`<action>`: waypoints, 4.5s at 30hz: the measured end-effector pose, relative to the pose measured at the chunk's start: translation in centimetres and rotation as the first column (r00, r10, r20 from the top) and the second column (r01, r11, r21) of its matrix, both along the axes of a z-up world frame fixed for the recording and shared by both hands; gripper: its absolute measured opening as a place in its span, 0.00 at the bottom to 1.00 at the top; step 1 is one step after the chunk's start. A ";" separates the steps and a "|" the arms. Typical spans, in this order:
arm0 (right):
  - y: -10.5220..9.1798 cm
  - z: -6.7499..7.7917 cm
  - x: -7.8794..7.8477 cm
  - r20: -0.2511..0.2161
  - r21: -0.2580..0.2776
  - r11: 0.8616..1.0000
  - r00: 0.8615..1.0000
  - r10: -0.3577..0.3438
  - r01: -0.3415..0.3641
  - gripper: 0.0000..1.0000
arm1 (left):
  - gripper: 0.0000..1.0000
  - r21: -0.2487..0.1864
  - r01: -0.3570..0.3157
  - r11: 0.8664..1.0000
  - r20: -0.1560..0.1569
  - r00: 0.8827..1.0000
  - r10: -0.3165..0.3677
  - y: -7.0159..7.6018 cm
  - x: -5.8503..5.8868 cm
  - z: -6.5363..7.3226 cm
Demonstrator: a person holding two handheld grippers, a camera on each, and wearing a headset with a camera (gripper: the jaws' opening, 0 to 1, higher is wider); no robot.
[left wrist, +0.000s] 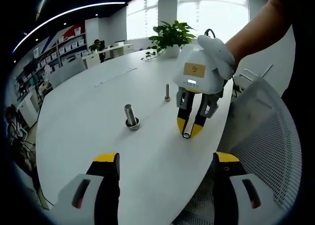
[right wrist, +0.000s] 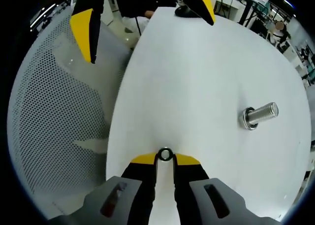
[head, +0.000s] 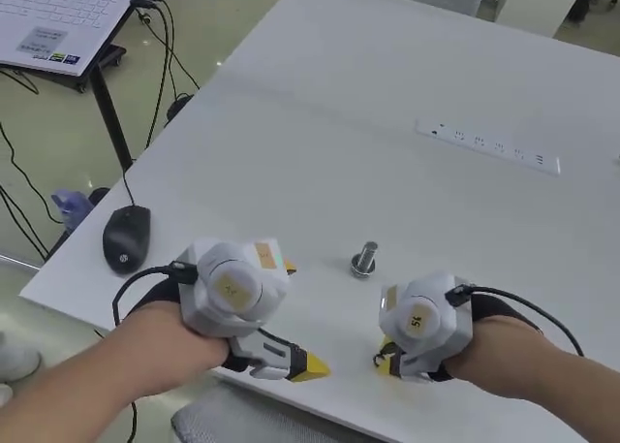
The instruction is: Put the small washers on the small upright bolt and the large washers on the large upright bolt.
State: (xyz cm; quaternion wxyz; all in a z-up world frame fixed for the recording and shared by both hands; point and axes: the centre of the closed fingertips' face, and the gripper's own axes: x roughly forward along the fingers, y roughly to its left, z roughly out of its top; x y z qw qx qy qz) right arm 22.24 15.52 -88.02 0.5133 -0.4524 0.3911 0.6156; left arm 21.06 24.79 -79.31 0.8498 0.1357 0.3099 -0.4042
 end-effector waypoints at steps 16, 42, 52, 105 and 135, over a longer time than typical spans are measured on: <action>-3.9 2.5 3.2 0.021 0.001 0.991 0.990 -0.136 0.136 0.13 | 0.77 0.010 0.006 1.000 0.000 1.000 -0.006 0.0 0.3 -0.3; -10.6 7.0 10.8 0.094 0.012 0.945 0.940 -0.327 0.327 0.13 | 0.89 -0.001 -0.007 1.000 -0.003 1.000 0.007 0.0 1.1 -0.7; -9.1 7.7 12.2 0.098 0.027 0.951 0.946 -0.310 0.309 0.13 | 0.89 -0.001 -0.018 1.000 -0.010 1.000 0.018 0.3 1.2 -1.1; -8.3 2.1 11.6 0.060 -0.084 0.967 0.969 -0.238 0.242 0.13 | 0.83 0.016 -0.035 0.999 -0.061 0.998 0.036 1.2 0.2 -2.3; -8.1 3.7 11.9 0.091 -0.018 0.966 0.962 -0.256 0.259 0.23 | 0.81 0.023 -0.027 0.999 -0.061 0.998 0.028 1.1 -0.5 -1.9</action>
